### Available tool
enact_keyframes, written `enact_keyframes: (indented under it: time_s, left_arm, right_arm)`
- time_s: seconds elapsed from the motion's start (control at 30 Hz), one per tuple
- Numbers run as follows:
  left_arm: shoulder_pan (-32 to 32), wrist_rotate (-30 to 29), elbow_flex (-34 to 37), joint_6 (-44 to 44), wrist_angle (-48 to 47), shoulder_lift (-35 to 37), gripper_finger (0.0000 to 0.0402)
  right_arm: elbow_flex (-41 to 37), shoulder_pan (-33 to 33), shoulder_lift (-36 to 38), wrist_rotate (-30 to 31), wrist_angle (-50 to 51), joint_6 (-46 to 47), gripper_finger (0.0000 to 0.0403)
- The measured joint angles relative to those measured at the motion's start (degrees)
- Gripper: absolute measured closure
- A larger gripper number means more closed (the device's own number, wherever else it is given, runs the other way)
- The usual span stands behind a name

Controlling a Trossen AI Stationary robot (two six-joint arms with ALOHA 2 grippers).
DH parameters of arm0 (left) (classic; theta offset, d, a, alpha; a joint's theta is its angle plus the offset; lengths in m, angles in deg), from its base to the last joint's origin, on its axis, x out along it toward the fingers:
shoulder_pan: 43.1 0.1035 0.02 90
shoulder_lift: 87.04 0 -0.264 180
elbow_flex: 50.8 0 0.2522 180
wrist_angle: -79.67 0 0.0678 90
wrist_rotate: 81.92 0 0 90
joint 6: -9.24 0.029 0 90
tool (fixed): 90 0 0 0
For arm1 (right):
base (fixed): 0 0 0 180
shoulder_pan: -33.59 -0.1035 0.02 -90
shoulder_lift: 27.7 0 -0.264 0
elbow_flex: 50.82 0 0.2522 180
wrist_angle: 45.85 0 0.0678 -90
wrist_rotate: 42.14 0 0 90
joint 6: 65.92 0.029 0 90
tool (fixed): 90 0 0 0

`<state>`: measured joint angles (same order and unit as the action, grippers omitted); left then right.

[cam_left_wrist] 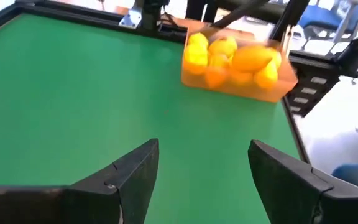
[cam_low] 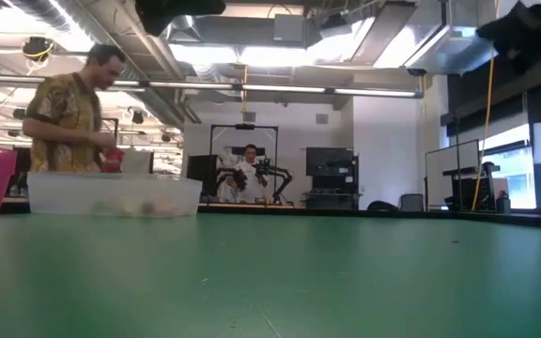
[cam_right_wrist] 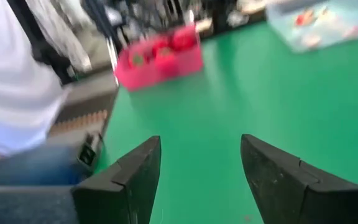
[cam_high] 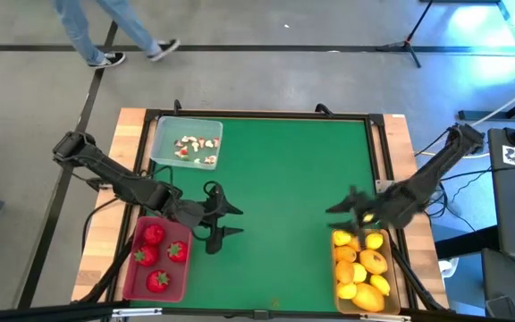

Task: Sort produce into baskets
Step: Put the green leaf into the white bin

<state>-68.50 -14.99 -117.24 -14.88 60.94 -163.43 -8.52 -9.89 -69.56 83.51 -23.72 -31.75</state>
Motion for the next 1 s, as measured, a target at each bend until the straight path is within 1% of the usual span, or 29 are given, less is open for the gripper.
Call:
enact_keyframes:
  time_s: [0.13,0.23,0.3,0.37,0.47,0.57,0.67,0.7,0.83,0.93,1.0]
  left_arm:
    - [-0.19,-0.28,0.02,-0.02,-1.5,0.28,0.0157]
    - [-0.19,-0.28,0.02,-0.11,-2.24,0.29,0.0157]
    - [-0.19,-0.28,0.02,-0.16,-2.14,0.3,0.0157]
    - [-0.19,-0.28,0.04,-0.74,-2.13,0.3,0.0157]
    - [-0.19,-0.28,0.04,-1.51,-2.17,0.3,0.0157]
    - [-0.19,-0.28,0.06,-1.47,-2.14,0.3,0.0157]
    - [-0.19,-0.27,0.09,-1.37,-2.07,0.3,0.0157]
    - [-0.19,-0.27,0.1,-1.27,-2.13,0.3,0.0157]
    - [-0.19,-0.26,0.11,-1.27,-2.09,0.3,0.0157]
    - [-0.19,-0.26,0.11,-1.27,-2.02,0.3,0.0157]
    - [-0.19,-0.26,0.11,-1.29,-2.02,0.3,0.0157]
  right_arm:
    - [0.33,0.0,-15.63,-2.6,-11.04,1.34,0.0182]
    - [3.89,0.0,-27.97,-5.24,-17.43,1.83,0.0182]
    - [7.83,0.0,-35.67,-6.98,-17.6,1.81,0.0185]
    - [12.81,0.0,-42.17,-9.19,-16.71,1.61,0.0196]
    - [21.17,0.0,-50.18,-12.45,-12.91,-0.58,0.0237]
    - [29.37,-0.04,-55.76,-16.59,-7.2,-3.11,0.0304]
    - [36.07,-0.04,-58.89,-21.48,-2.69,-4.81,0.038]
    - [37.75,-0.04,-59.77,-22.96,-2.28,-4.96,0.039]
    - [41.61,-0.6,-61.75,-24.71,-1.56,-3.9,0.0386]
    - [42.21,-0.81,-62.91,-24.8,-1.84,-2.17,0.0399]
    - [42.18,-0.85,-63.83,-24.88,-1.86,0.03,0.0397]
